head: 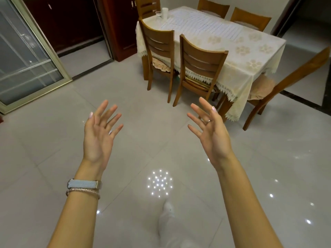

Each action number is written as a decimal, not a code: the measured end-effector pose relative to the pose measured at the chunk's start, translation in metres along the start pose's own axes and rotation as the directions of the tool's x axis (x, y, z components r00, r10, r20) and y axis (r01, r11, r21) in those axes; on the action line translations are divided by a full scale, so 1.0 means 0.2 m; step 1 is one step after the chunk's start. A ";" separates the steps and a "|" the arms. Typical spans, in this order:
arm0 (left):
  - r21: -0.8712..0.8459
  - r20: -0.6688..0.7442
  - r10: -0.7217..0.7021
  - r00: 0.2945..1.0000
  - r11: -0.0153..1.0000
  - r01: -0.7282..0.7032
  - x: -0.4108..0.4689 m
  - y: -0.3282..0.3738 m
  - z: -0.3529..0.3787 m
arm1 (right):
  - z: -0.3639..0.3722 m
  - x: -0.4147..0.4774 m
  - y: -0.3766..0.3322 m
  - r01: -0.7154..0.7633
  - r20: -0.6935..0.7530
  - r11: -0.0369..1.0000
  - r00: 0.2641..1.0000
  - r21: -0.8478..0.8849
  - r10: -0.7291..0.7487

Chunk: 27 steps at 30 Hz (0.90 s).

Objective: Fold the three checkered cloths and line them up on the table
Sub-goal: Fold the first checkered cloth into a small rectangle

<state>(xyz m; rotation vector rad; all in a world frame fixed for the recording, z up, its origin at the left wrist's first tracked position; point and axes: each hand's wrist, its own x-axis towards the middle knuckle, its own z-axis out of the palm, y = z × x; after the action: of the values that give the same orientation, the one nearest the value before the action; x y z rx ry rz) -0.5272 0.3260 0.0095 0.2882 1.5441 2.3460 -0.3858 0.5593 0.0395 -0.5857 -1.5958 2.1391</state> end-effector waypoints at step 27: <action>-0.001 -0.023 0.060 0.998 0.998 -0.060 2.27 0.02 0.32 | 0.21 2.27 -0.22 0.043 0.058 0.999 0.997 -0.022 -0.042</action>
<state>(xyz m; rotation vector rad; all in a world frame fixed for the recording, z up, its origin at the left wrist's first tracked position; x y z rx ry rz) -0.9287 0.5478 0.0354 0.3125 1.5642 2.4045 -0.7823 0.7881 0.0522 -0.4971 -1.6515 2.1271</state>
